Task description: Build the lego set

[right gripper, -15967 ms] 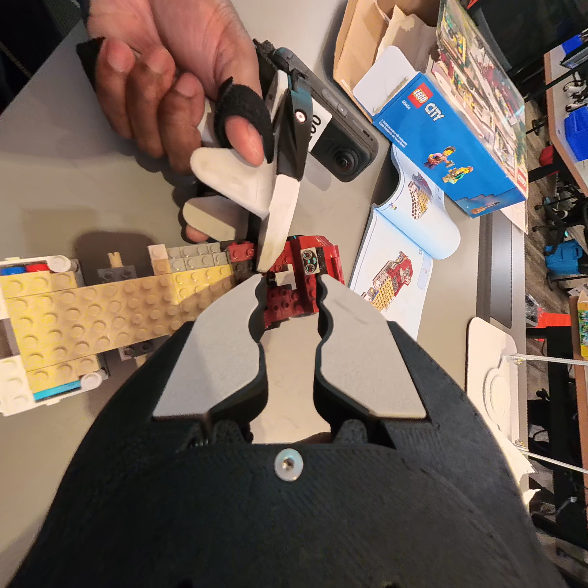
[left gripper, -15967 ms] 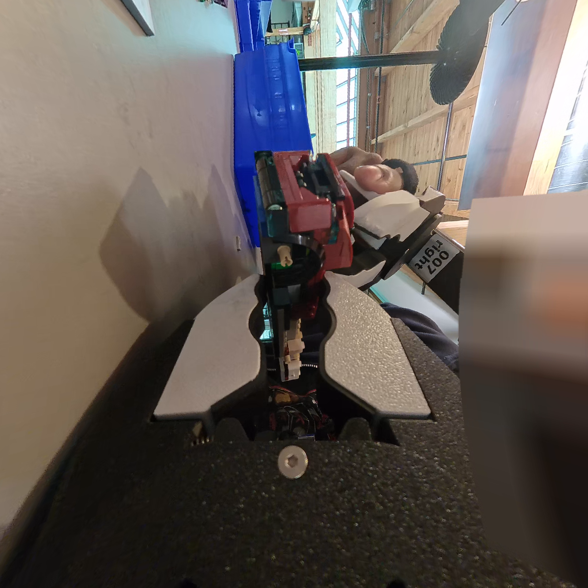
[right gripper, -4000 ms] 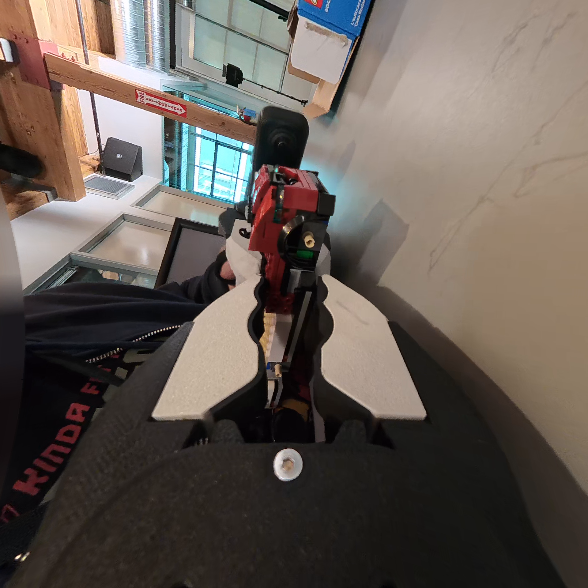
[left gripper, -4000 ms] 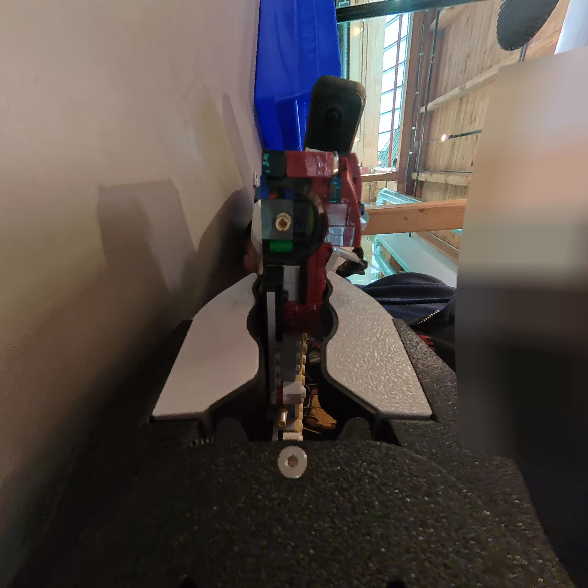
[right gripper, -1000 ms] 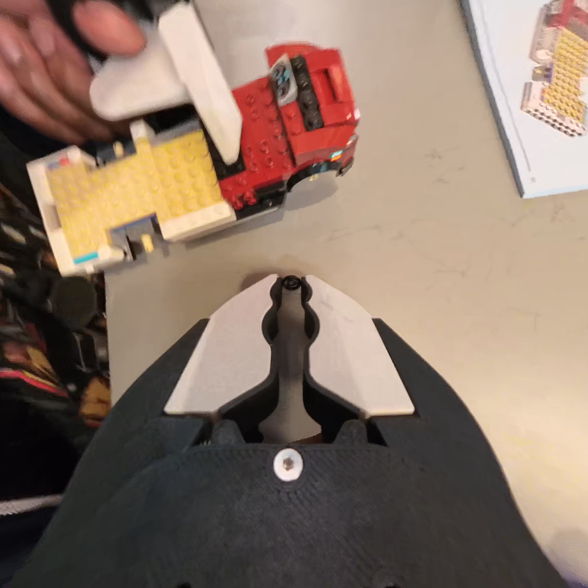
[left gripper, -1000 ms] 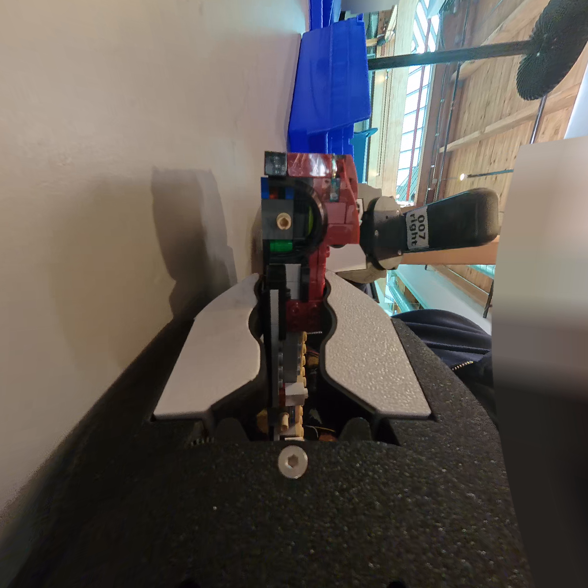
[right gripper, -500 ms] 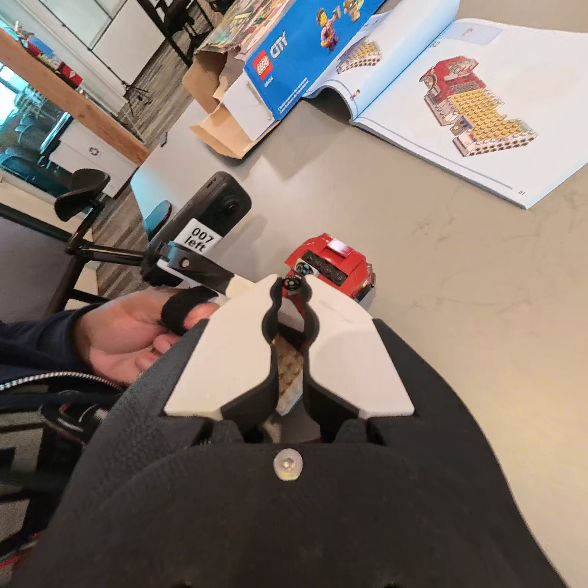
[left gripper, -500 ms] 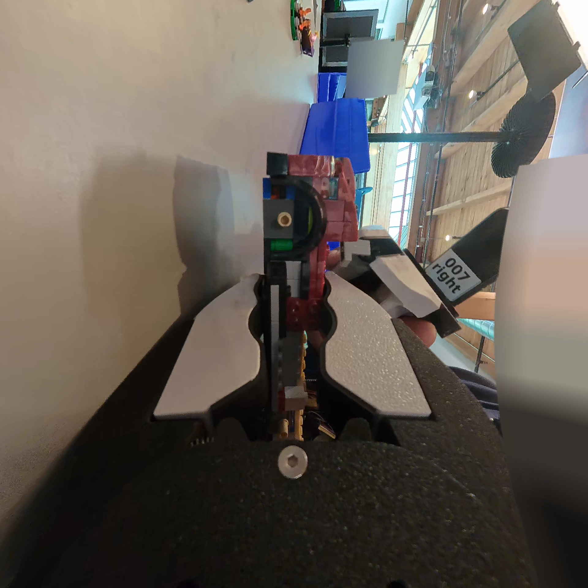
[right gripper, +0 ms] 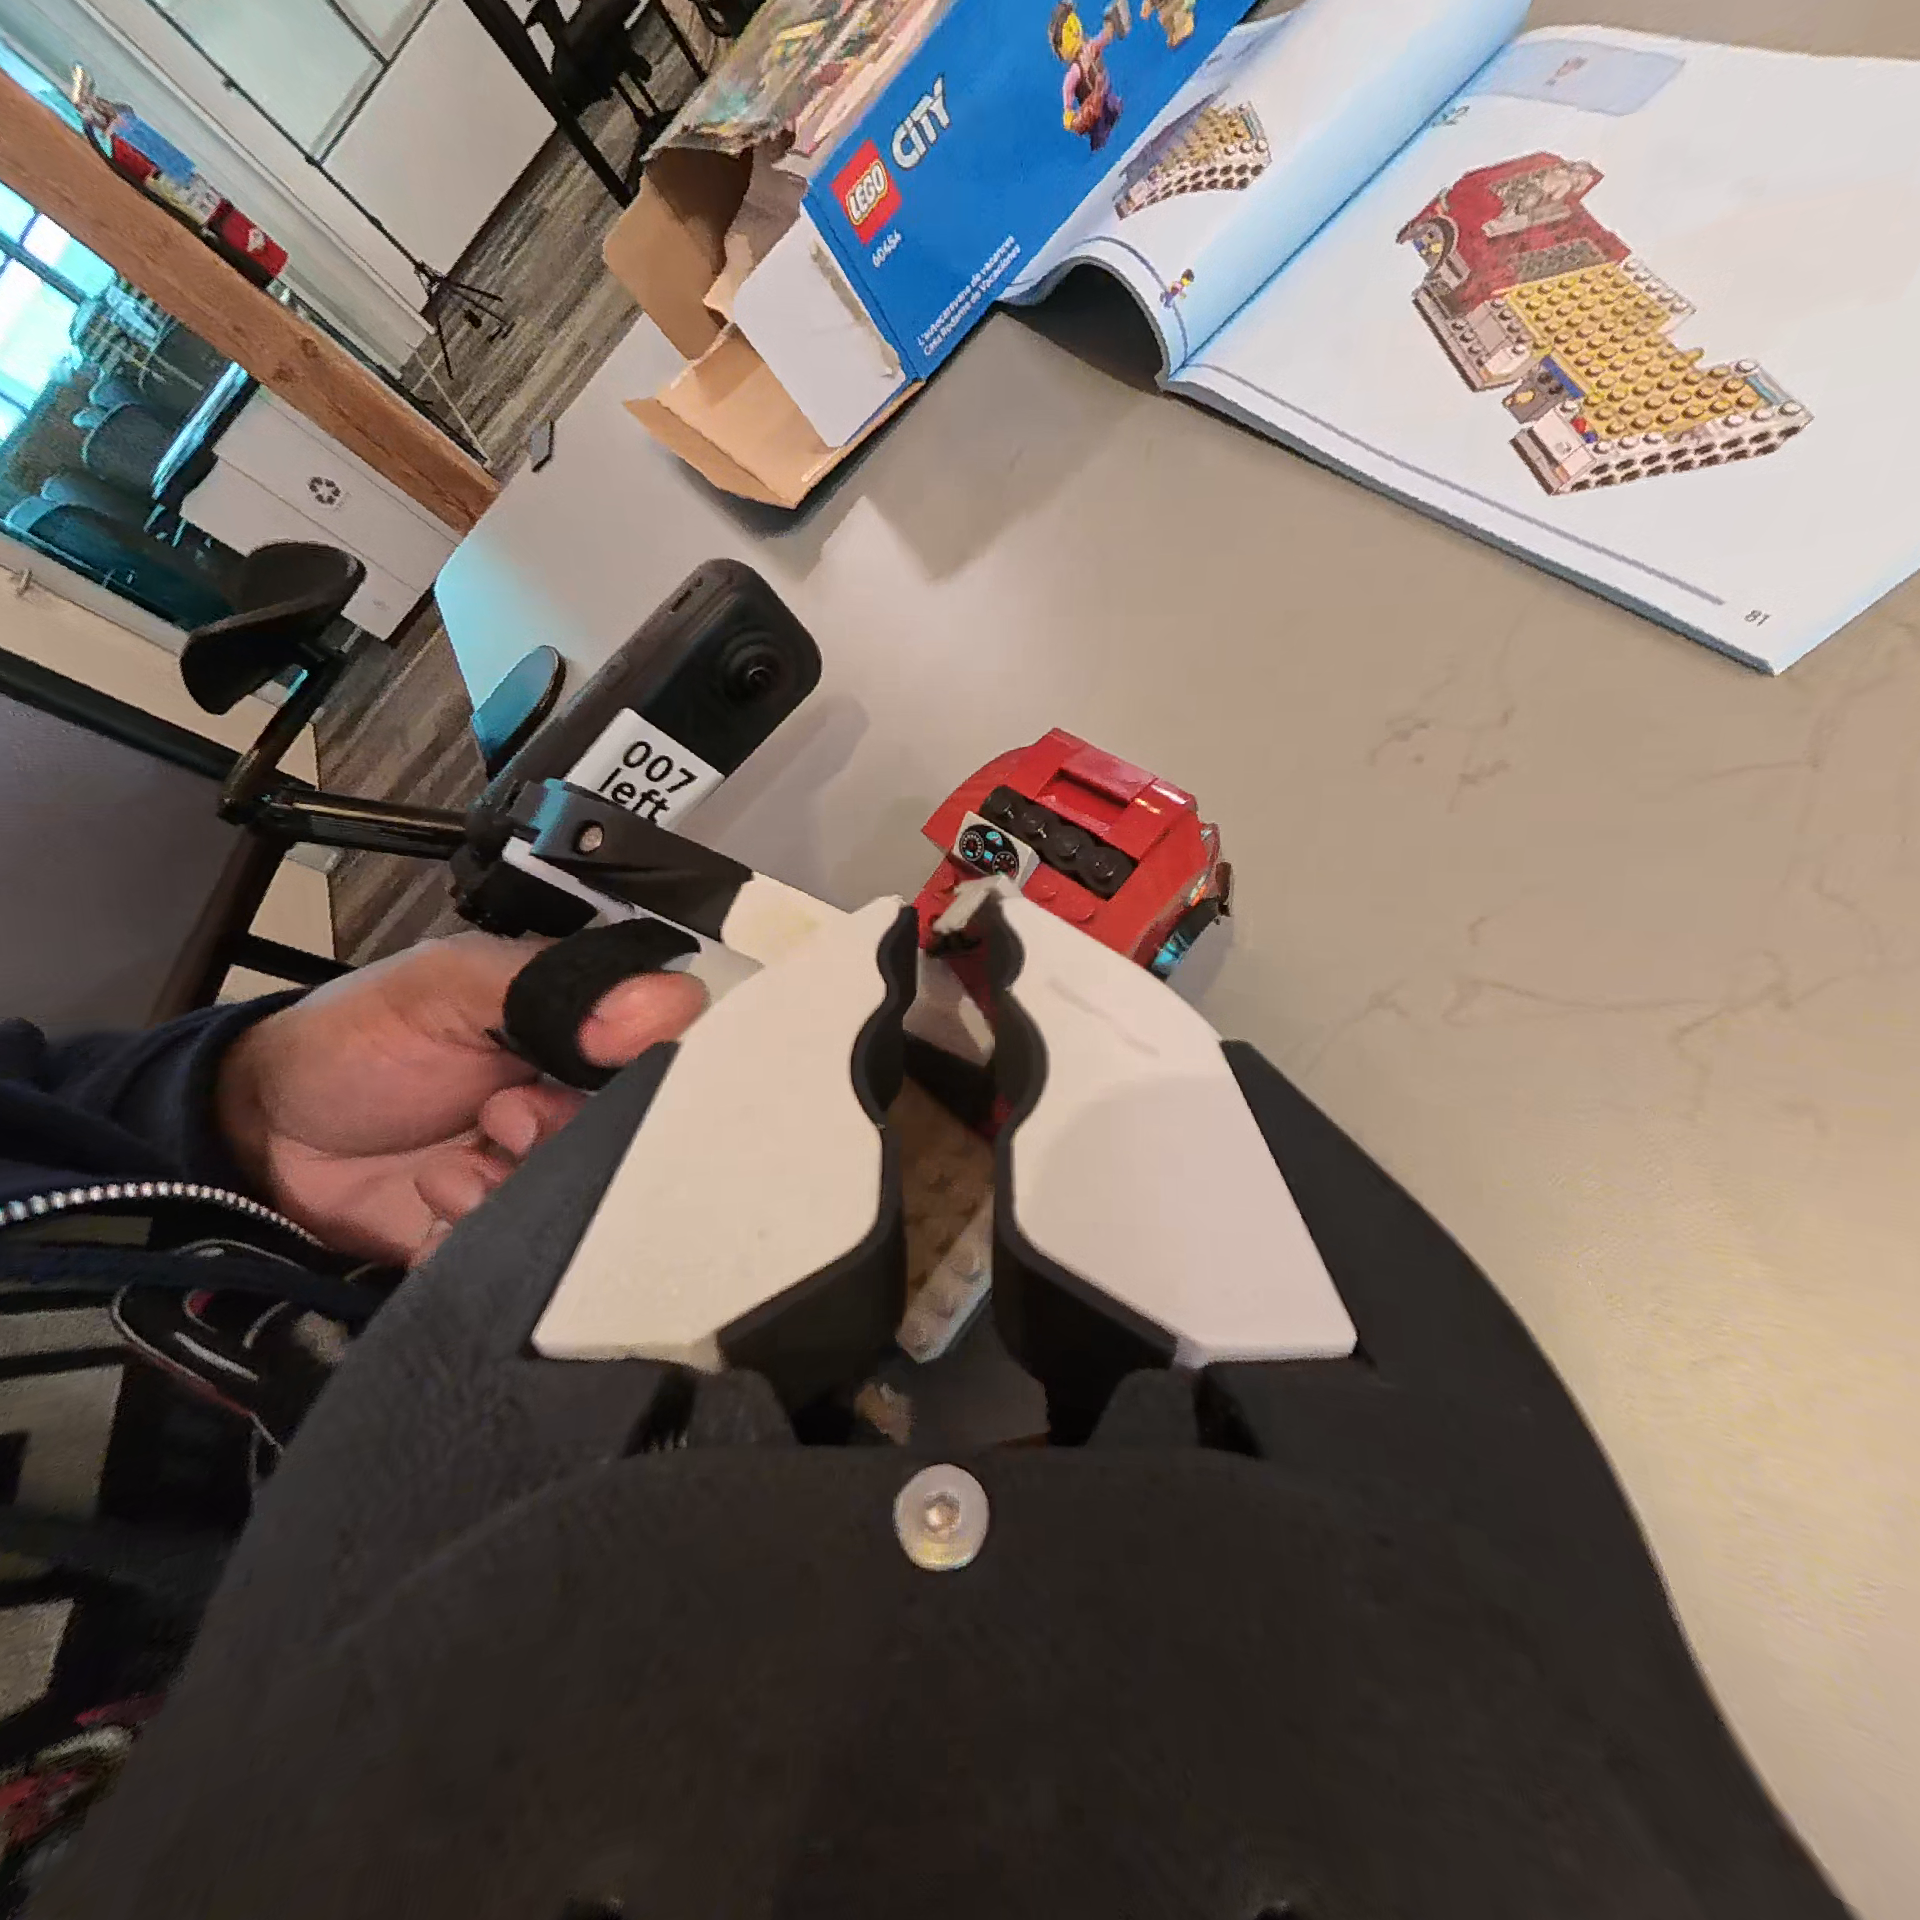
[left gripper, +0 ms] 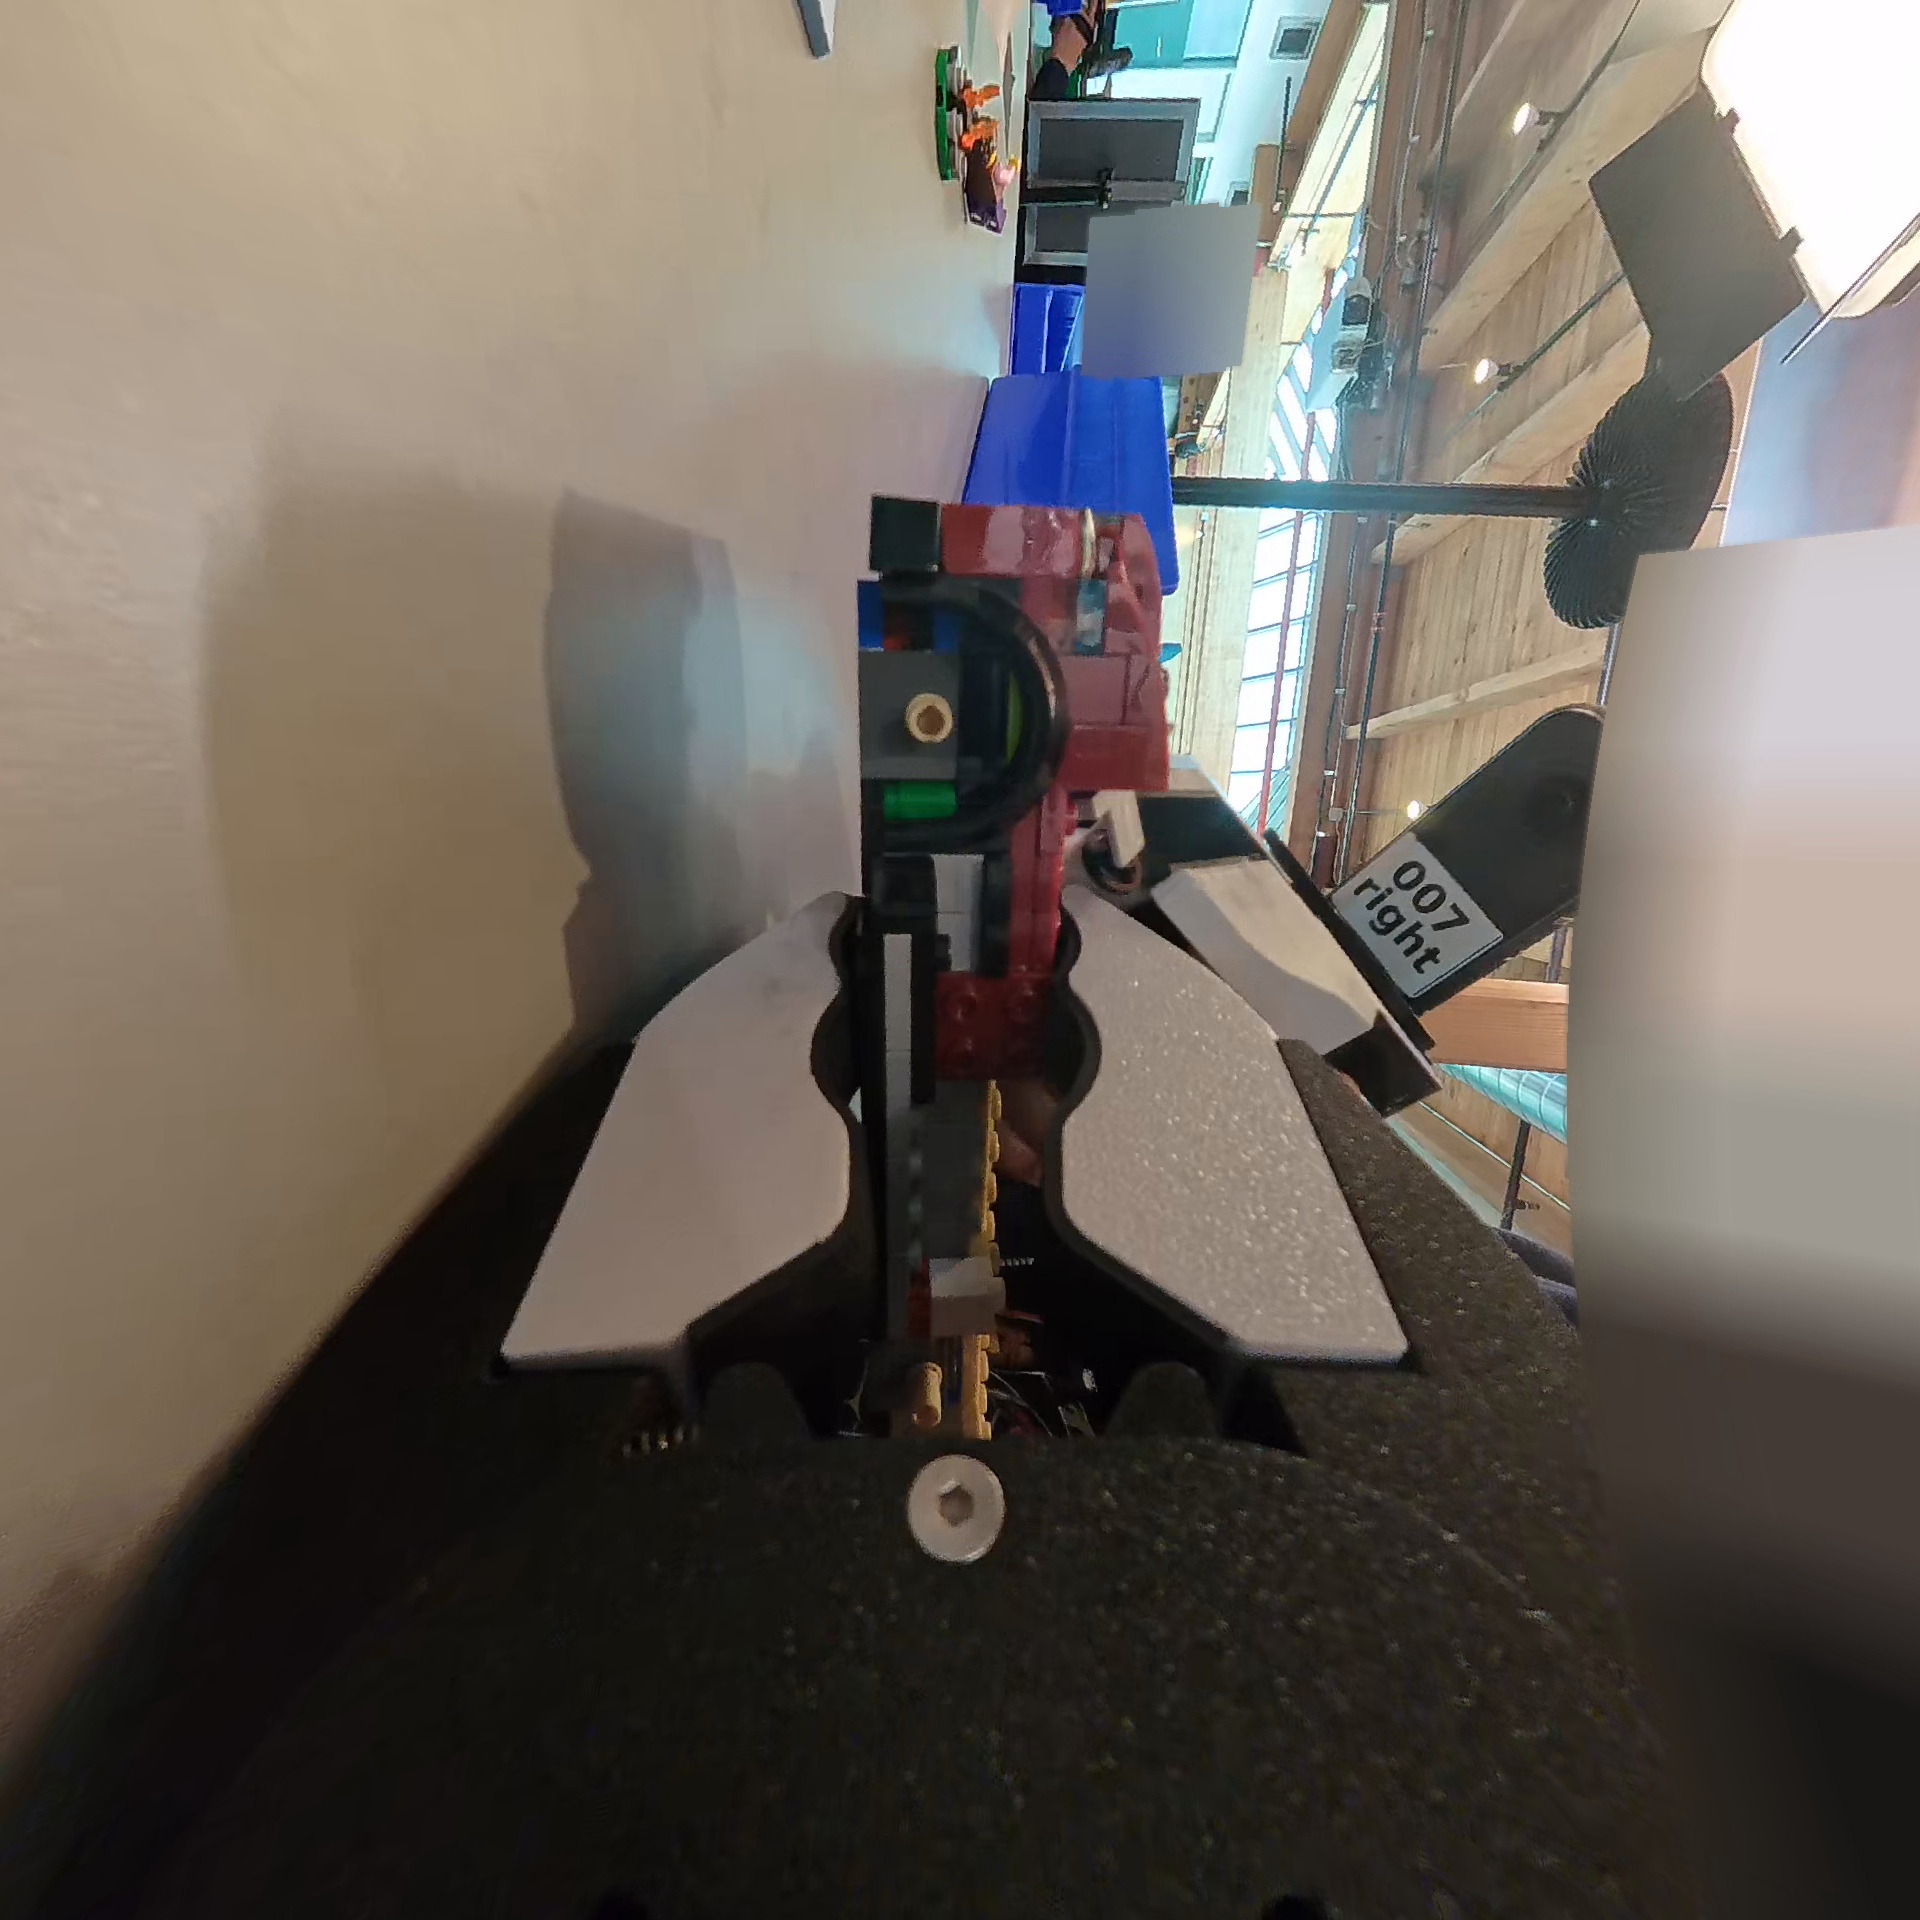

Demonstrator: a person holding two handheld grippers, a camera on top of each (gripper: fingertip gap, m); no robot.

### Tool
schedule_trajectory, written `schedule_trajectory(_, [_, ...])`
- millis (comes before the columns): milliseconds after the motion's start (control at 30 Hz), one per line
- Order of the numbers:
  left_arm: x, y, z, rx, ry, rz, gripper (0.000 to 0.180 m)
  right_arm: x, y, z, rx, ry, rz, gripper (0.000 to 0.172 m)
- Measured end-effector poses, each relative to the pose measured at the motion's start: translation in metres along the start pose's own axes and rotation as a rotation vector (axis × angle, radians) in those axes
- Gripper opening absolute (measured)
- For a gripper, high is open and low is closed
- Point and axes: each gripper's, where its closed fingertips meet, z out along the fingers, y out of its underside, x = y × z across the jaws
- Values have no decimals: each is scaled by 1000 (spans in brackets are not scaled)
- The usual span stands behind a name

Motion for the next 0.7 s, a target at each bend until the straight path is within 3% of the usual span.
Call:
schedule_trajectory(233, [0,1,0,-13,4,6,33,-7,0,-2,-52,-56,-195,15])
schedule_trajectory(533, [0,3,-1,-30,4,26,33,5,6,-18,-155,-76,-812,15])
schedule_trajectory(700, [2,2,-2,-28,5,27,32,6,15,-17,-206,-148,-944,18])
